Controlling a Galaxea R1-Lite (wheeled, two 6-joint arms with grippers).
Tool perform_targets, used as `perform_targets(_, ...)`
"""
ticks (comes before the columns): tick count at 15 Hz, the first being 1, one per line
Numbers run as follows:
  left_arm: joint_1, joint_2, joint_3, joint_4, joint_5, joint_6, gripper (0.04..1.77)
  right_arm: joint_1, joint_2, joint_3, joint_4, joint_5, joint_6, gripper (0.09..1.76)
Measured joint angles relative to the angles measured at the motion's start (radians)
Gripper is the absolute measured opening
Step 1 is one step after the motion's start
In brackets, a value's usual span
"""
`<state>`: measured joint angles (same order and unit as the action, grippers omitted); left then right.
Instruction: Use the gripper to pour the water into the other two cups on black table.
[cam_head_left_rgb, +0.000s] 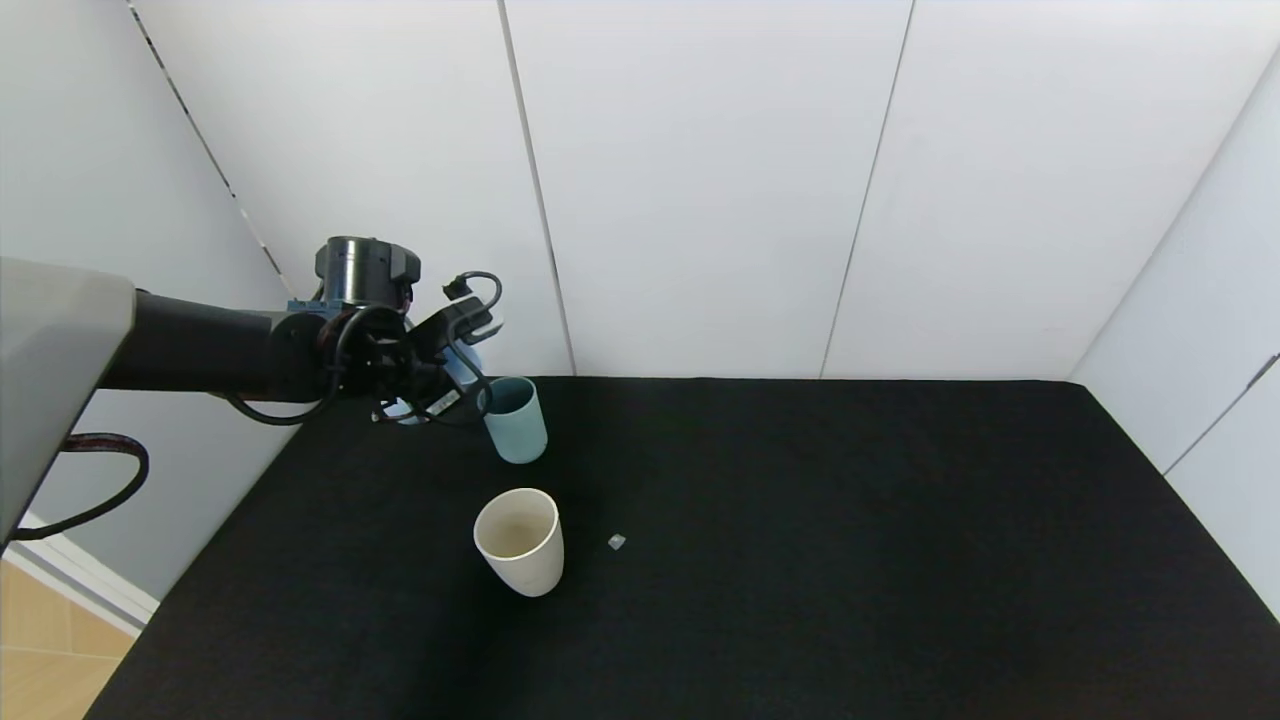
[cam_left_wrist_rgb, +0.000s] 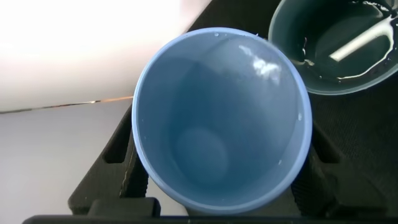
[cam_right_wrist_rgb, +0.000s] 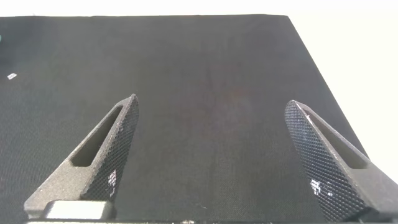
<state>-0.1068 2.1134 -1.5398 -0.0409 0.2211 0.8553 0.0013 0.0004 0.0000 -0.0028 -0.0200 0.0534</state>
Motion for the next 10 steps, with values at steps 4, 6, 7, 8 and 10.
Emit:
perform_targets(4,-0.017,0.002,0.004,0.0,0.038,0.027,1.25,0.0,0.0,0.0,0.0,0.0,0.0,1.71)
perform_targets(6,-0.023,0.002,0.007,0.0,0.051,0.042,1.25,0.0,0.0,0.0,0.0,0.0,0.0,1.71)
perform_targets(7,-0.024,0.002,0.009,0.0,0.059,0.049,1.25,0.0,0.0,0.0,0.0,0.0,0.0,1.71)
perform_targets(8,-0.027,0.002,0.009,0.0,0.068,0.056,1.25,0.0,0.0,0.0,0.0,0.0,0.0,1.71)
perform_targets(10,-0.032,0.001,0.009,0.0,0.082,0.067,1.25,0.0,0.0,0.0,0.0,0.0,0.0,1.71)
